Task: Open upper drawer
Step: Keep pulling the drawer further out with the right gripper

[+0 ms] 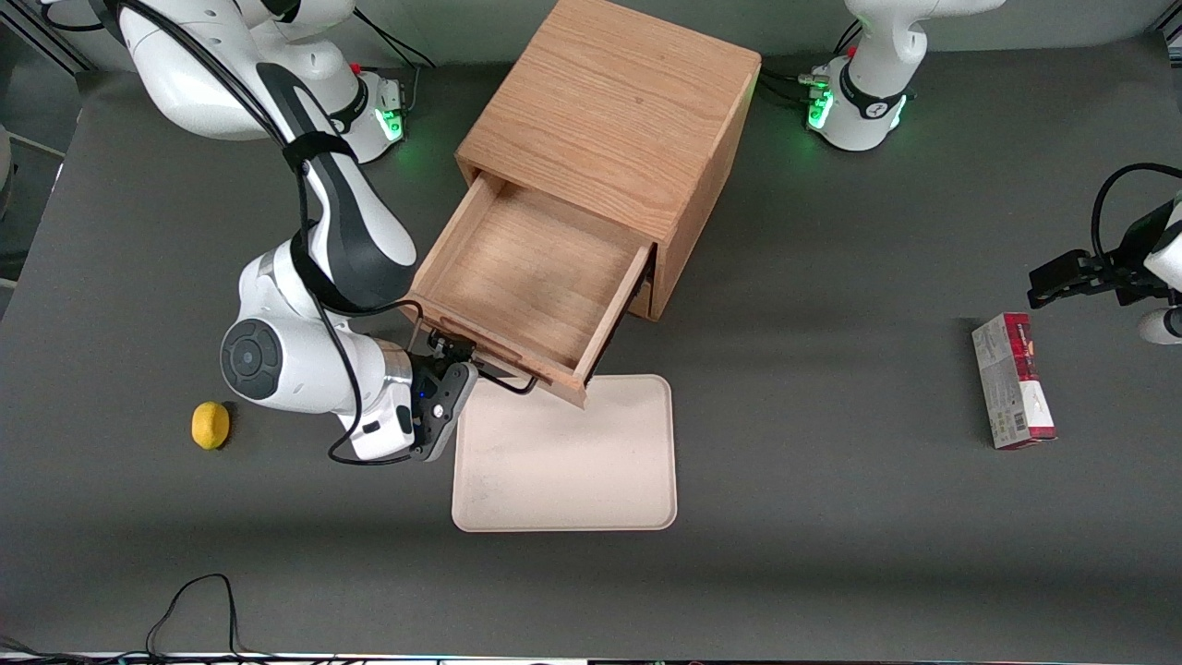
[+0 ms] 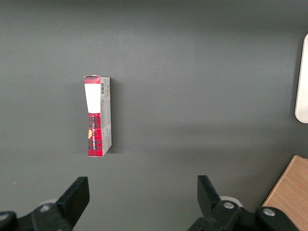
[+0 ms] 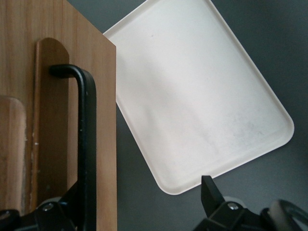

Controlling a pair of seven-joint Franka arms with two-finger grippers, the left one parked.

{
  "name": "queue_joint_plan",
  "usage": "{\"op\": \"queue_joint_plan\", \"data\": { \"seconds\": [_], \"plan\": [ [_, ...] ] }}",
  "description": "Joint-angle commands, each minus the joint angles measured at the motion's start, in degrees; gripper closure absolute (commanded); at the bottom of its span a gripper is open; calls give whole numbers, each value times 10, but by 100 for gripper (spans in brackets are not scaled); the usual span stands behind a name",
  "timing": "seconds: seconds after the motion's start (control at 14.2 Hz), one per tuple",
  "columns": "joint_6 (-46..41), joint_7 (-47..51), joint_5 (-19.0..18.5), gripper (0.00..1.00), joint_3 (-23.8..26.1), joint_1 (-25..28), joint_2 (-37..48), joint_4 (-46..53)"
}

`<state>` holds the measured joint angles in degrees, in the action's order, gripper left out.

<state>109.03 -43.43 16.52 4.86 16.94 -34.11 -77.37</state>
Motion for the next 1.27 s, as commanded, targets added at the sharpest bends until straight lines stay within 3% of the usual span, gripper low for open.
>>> {"op": "queue_joint_plan", "data": {
  "seconds": [0.0,0.63,1.2],
  "plan": [
    [-10,-17,-4,0,5,-10,-20,33],
    [-11,-28,0,0,9,-27,-25,46],
    [-9,-28,28,0,9,-35,-42,73]
  ]
}}
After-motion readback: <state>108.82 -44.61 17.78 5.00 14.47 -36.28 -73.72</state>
